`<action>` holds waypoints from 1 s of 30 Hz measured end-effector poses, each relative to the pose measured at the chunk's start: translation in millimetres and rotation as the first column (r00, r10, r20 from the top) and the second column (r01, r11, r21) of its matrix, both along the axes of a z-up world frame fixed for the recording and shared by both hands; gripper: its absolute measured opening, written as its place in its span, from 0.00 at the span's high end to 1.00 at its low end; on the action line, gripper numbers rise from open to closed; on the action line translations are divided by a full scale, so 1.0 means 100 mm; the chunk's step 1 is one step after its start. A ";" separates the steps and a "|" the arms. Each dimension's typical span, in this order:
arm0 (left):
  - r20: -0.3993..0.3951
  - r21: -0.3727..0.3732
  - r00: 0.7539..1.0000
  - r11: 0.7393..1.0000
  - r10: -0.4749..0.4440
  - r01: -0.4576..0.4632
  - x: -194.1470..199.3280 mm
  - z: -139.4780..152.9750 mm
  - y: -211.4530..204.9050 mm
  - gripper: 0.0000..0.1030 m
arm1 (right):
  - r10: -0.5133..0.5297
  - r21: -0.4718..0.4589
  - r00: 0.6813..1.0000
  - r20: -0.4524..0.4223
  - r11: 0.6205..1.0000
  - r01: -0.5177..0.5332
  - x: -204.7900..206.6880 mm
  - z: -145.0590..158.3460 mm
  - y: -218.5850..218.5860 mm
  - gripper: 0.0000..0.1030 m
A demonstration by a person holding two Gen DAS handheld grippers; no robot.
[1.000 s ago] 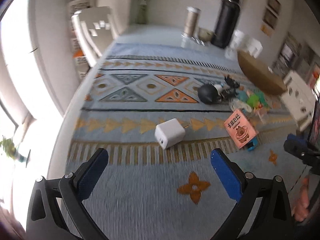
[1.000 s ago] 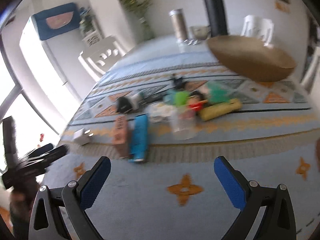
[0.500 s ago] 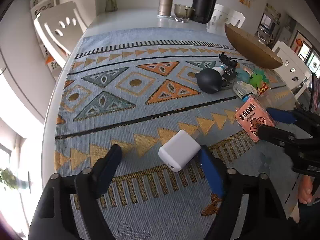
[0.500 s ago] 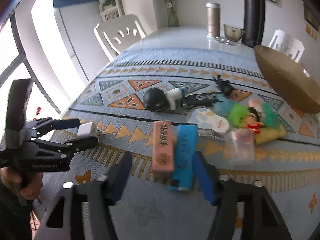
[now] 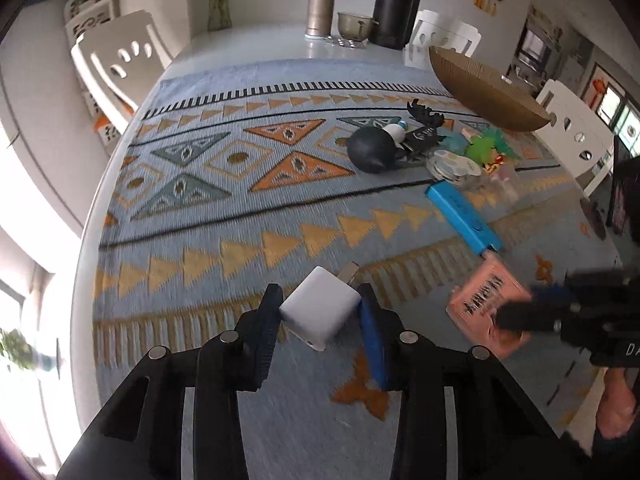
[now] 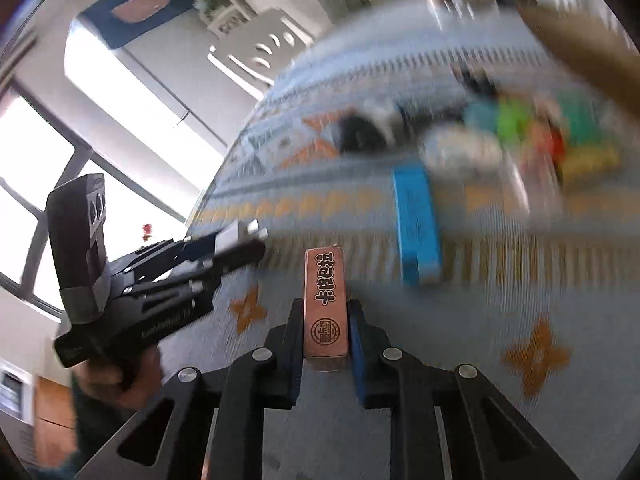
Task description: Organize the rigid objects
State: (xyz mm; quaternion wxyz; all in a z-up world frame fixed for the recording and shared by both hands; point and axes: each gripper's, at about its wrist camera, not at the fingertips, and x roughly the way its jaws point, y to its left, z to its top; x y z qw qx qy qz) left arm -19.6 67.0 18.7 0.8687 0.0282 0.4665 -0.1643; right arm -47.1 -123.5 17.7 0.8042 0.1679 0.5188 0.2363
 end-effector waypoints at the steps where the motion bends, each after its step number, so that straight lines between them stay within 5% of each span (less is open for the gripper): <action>1: -0.002 -0.014 1.000 1.000 0.002 -0.002 -0.04 0.00 -0.01 0.66 | -0.008 0.028 1.000 -0.017 1.000 0.008 -0.04 -0.03 -0.06 0.81; 4: 0.001 -0.015 1.000 1.000 -0.002 0.002 -0.13 -0.01 -0.08 0.66 | -0.050 0.020 0.999 0.003 0.999 0.050 -0.17 -0.03 -0.20 0.80; 7: 0.008 0.004 1.000 1.000 -0.005 0.005 -0.17 0.00 -0.14 0.66 | -0.081 -0.098 0.996 0.048 0.991 0.086 -0.25 0.02 -0.24 0.60; 9: 0.008 -0.003 1.000 1.000 -0.010 0.011 -0.19 0.01 -0.17 0.66 | -0.078 -0.153 0.994 0.076 0.984 0.089 -0.28 0.04 -0.22 0.34; 12: 0.017 -0.001 1.000 1.000 -0.017 0.018 -0.23 0.04 -0.20 0.66 | -0.054 -0.188 0.993 0.103 0.979 0.073 -0.31 0.06 -0.14 0.22; 15: 0.025 0.004 0.999 1.000 -0.020 0.020 -0.25 0.07 -0.23 0.66 | -0.022 -0.246 0.993 0.115 0.968 0.050 -0.30 -0.01 0.04 0.21; 19: 0.034 0.022 0.999 1.000 -0.015 0.015 -0.26 0.11 -0.27 0.66 | 0.030 -0.427 0.982 0.185 0.903 0.053 -0.31 -0.06 0.32 0.22; 21: 0.044 0.030 0.999 1.000 -0.011 0.009 -0.27 0.14 -0.29 0.66 | 0.041 -0.470 0.973 0.226 0.880 0.072 -0.34 -0.07 0.38 0.40; 23: 0.054 0.032 0.999 0.999 -0.007 0.005 -0.28 0.17 -0.31 0.66 | 0.049 -0.463 0.971 0.233 0.884 0.066 -0.33 -0.05 0.39 0.59; 30: 0.093 0.050 0.995 0.999 -0.024 0.019 -0.25 0.37 -0.49 0.66 | 0.001 -0.328 0.971 0.241 0.941 0.081 -0.35 0.10 0.04 0.61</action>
